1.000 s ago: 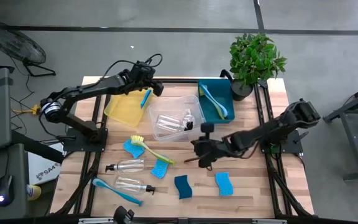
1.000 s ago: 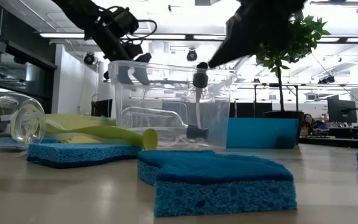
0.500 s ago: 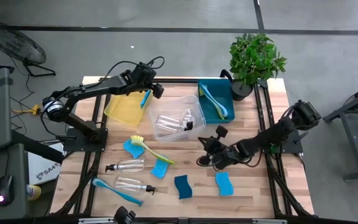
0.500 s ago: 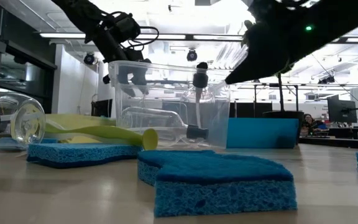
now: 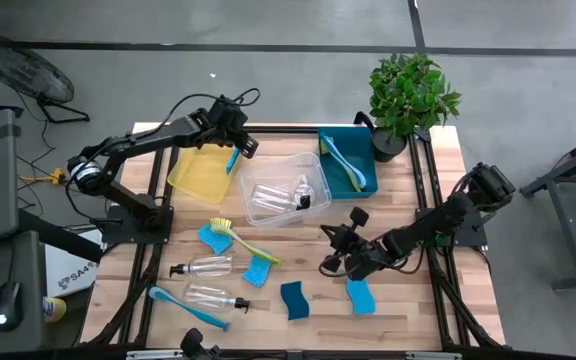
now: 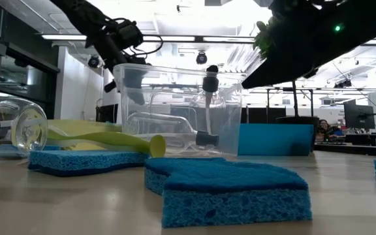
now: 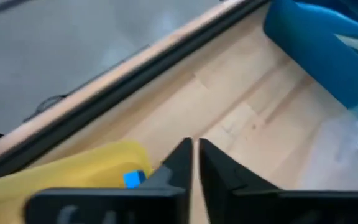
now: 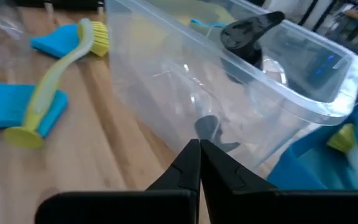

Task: Pick & Place Kitchen Sink Supplies
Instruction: Adjust the transparent bin

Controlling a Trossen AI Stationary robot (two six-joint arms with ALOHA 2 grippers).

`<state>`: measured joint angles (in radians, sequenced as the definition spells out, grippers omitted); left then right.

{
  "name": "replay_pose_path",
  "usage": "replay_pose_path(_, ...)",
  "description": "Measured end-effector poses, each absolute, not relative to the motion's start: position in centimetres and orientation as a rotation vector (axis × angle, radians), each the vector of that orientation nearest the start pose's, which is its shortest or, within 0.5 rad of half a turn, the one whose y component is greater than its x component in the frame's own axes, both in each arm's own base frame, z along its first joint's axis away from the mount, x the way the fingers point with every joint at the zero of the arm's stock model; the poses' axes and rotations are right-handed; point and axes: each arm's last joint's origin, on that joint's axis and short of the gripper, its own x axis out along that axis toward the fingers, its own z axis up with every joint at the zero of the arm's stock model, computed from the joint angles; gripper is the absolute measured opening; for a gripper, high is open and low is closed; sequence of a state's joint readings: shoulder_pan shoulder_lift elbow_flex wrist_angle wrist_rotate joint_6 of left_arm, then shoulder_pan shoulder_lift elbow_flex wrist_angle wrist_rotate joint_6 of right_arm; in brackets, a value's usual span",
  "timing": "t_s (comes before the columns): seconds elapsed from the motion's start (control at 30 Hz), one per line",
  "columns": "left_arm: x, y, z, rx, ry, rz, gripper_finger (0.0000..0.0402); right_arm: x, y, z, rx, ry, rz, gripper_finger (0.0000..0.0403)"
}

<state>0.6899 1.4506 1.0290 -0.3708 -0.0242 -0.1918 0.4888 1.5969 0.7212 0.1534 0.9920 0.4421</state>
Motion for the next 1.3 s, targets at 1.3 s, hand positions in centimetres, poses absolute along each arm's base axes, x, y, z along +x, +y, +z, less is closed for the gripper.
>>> replay_pose_path(1.3, 24.7, 15.1, 24.1, -0.528, 0.885, 0.362, 0.0001, 31.1, -1.5, 16.8, -0.173, 0.483, -0.704, 0.0)
